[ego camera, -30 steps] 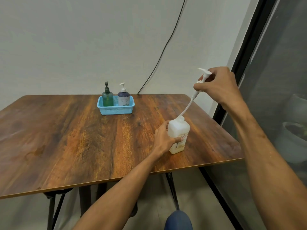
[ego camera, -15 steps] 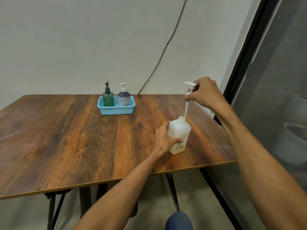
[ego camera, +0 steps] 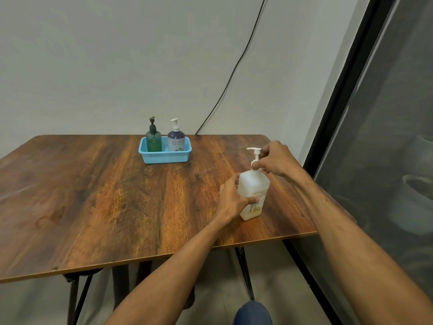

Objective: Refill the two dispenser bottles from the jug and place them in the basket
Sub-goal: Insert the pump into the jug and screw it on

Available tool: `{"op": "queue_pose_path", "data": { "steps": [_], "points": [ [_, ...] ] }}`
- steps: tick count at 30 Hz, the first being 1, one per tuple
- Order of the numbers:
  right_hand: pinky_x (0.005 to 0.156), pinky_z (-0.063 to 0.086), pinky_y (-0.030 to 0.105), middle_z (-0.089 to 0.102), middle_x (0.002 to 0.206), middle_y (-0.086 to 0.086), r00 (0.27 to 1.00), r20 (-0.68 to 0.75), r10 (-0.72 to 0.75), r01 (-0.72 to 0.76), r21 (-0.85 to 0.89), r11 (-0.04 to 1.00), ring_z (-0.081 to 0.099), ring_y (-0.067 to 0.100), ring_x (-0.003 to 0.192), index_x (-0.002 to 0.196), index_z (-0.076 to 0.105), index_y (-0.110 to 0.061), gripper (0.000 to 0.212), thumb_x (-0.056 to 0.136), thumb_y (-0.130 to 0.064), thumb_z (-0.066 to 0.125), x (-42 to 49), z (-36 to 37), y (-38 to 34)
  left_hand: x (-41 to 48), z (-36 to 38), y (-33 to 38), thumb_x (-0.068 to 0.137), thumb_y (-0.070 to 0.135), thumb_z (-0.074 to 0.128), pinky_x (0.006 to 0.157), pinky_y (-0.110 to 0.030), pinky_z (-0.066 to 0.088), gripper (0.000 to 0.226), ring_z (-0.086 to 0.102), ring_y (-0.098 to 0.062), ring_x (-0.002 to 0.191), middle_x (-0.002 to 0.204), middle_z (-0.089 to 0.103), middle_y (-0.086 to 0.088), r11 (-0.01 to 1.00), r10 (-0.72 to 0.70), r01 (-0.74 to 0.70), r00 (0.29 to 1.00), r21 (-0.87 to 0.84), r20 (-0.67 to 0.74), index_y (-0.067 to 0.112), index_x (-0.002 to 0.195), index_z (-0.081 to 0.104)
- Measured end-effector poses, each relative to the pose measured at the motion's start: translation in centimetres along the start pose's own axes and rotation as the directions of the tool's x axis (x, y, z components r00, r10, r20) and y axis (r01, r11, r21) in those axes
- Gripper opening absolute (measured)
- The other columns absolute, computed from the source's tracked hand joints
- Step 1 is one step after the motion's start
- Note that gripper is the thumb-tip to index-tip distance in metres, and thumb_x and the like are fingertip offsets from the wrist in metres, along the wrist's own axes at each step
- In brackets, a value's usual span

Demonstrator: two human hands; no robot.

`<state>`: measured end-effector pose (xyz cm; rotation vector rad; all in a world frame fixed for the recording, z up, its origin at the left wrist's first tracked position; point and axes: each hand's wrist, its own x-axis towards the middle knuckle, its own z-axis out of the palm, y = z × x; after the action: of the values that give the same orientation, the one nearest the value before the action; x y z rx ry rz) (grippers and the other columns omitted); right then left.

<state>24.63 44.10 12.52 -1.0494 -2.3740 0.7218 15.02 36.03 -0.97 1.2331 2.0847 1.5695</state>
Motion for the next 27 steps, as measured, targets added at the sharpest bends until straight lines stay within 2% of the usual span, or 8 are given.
{"op": "queue_pose_path", "data": {
  "steps": [4,8,10,13,15,20,25,27],
  "points": [
    [0.078,0.060,0.043,0.073,0.085,0.016,0.999,0.032,-0.003,0.004,-0.004,1.000,0.063,0.019,0.068,0.084,0.073,0.003,0.016,0.073,-0.003,0.083,-0.2,-0.2,0.3,-0.2,-0.1,0.1,0.065,0.024,0.091,0.084,-0.021,0.045,0.081,0.055,-0.014,0.115,0.131,0.061,-0.001,1.000,0.005,-0.005,1.000,-0.014,0.009,0.015,0.134,0.050],
    [0.060,0.053,0.028,0.073,0.088,0.023,1.000,0.018,-0.016,0.016,0.039,0.999,0.060,0.016,0.059,0.087,0.069,0.014,0.024,0.074,0.000,0.084,-0.4,-0.1,0.6,-0.2,-0.1,0.1,0.065,0.026,0.092,0.092,-0.032,0.050,0.081,0.054,-0.017,0.120,0.131,0.060,-0.001,1.000,0.004,-0.004,1.000,-0.008,0.003,0.016,0.134,0.050],
    [0.059,0.050,0.029,0.073,0.087,0.023,1.000,-0.002,-0.021,0.021,0.053,0.998,0.058,0.014,0.056,0.085,0.068,0.016,0.030,0.073,-0.004,0.087,-0.3,0.2,0.9,-0.2,-0.1,0.1,0.064,0.026,0.092,0.091,-0.031,0.050,0.081,0.055,-0.018,0.120,0.130,0.060,-0.001,1.000,0.007,-0.007,1.000,-0.007,0.002,0.017,0.134,0.050],
    [0.064,0.048,0.036,0.073,0.083,0.021,0.999,-0.045,-0.019,0.023,0.075,0.997,0.058,0.016,0.061,0.079,0.067,0.012,0.040,0.068,-0.017,0.093,-0.1,0.5,1.5,-0.3,-0.2,0.1,0.063,0.029,0.092,0.093,-0.035,0.053,0.083,0.055,-0.019,0.120,0.130,0.060,-0.001,1.000,0.005,-0.005,1.000,0.002,0.002,0.018,0.133,0.050],
    [0.065,0.047,0.033,0.071,0.079,0.014,0.999,-0.045,-0.026,0.031,0.094,0.995,0.058,0.015,0.066,0.080,0.069,0.006,0.041,0.068,-0.024,0.094,-0.2,0.5,1.7,-0.3,-0.2,0.2,0.063,0.030,0.092,0.094,-0.036,0.053,0.083,0.056,-0.019,0.120,0.130,0.060,-0.001,1.000,0.004,-0.004,1.000,0.010,-0.002,0.018,0.133,0.050],
    [0.073,0.049,0.026,0.067,0.085,0.002,0.997,0.043,-0.056,0.047,0.189,0.981,0.062,0.018,0.087,0.097,0.075,0.000,0.021,0.079,-0.005,0.084,-0.6,0.1,1.7,-0.4,-0.2,0.4,0.067,0.024,0.090,0.083,-0.019,0.046,0.079,0.057,-0.015,0.116,0.131,0.061,-0.002,1.000,0.008,-0.008,1.000,-0.006,0.009,0.014,0.134,0.050],
    [0.052,0.042,0.009,0.063,0.076,0.002,0.998,-0.058,-0.037,0.049,0.233,0.971,0.053,0.007,0.066,0.087,0.068,0.005,0.037,0.069,-0.015,0.093,-0.6,1.2,2.5,-0.5,-0.4,0.5,0.067,0.023,0.091,0.080,-0.015,0.043,0.079,0.057,-0.013,0.113,0.129,0.061,-0.002,1.000,0.008,-0.008,1.000,-0.008,0.000,0.015,0.134,0.050],
    [0.059,0.045,0.015,0.061,0.079,-0.002,0.998,-0.061,-0.020,0.037,0.283,0.958,0.054,0.007,0.069,0.091,0.066,-0.002,0.042,0.066,-0.021,0.095,-0.6,1.5,3.0,-0.5,-0.4,0.5,0.067,0.023,0.091,0.081,-0.016,0.044,0.079,0.056,-0.012,0.112,0.130,0.061,-0.002,1.000,0.006,-0.006,1.000,-0.014,0.000,0.015,0.134,0.050]
  ]
}}
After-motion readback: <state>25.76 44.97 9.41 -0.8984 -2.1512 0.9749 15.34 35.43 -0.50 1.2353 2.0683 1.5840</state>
